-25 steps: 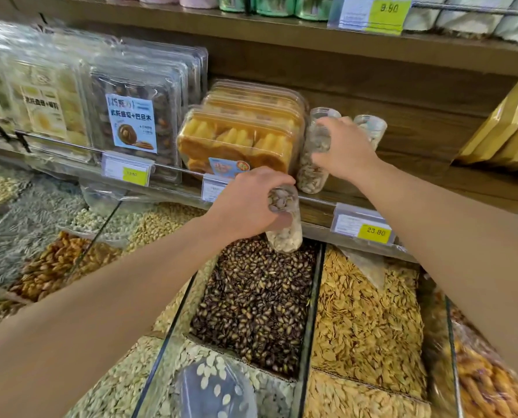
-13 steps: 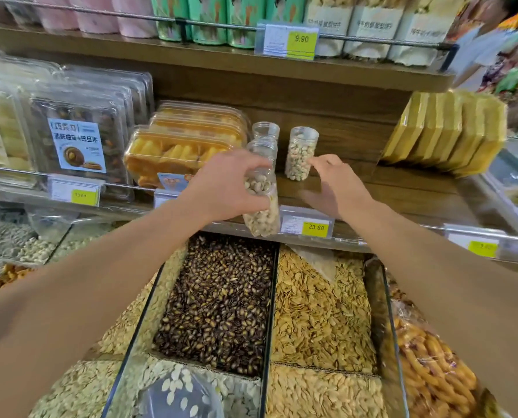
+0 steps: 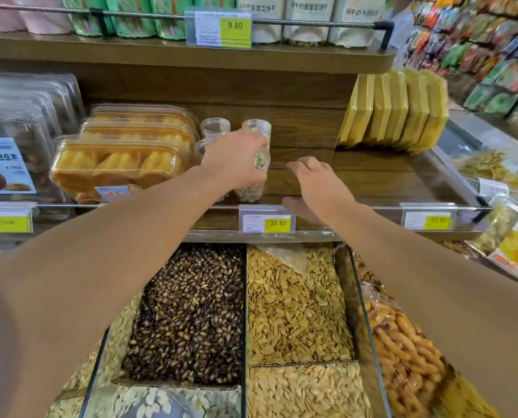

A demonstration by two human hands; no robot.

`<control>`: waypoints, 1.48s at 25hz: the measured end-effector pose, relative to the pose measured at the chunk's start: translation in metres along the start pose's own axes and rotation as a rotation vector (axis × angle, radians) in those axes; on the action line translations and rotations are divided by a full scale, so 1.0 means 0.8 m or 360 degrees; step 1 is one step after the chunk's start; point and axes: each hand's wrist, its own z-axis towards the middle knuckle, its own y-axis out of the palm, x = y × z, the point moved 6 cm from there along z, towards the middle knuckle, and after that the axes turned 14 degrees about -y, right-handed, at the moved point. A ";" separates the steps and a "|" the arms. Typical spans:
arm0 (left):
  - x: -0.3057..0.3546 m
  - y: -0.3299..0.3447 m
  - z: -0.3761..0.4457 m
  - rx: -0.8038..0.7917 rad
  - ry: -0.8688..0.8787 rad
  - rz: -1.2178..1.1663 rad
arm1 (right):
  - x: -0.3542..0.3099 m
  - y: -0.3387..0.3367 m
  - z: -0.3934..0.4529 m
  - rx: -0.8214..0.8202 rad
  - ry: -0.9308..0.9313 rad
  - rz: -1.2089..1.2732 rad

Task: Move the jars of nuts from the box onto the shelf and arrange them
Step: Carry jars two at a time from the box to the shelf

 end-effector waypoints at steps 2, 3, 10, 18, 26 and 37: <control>-0.001 0.009 0.012 0.0041 0.0026 0.0102 | 0.001 0.007 0.007 -0.0019 0.0006 0.0015; -0.002 0.013 0.019 0.0049 0.0029 0.0120 | 0.001 0.010 0.009 -0.0023 0.0009 0.0023; -0.027 0.015 -0.007 0.0021 0.0139 -0.0032 | -0.019 0.003 -0.006 0.0011 -0.0004 0.0025; -0.108 0.012 -0.224 0.0048 -0.0061 -0.0416 | -0.147 0.050 -0.092 -0.0088 -0.0227 0.0012; -0.220 0.057 -0.589 -0.0119 -0.1069 -0.0334 | -0.366 0.163 -0.198 -0.0393 -0.1173 0.0014; -0.149 0.029 -1.119 0.0136 -0.2395 -0.0248 | -0.684 0.268 -0.534 -0.0705 -0.2533 -0.0075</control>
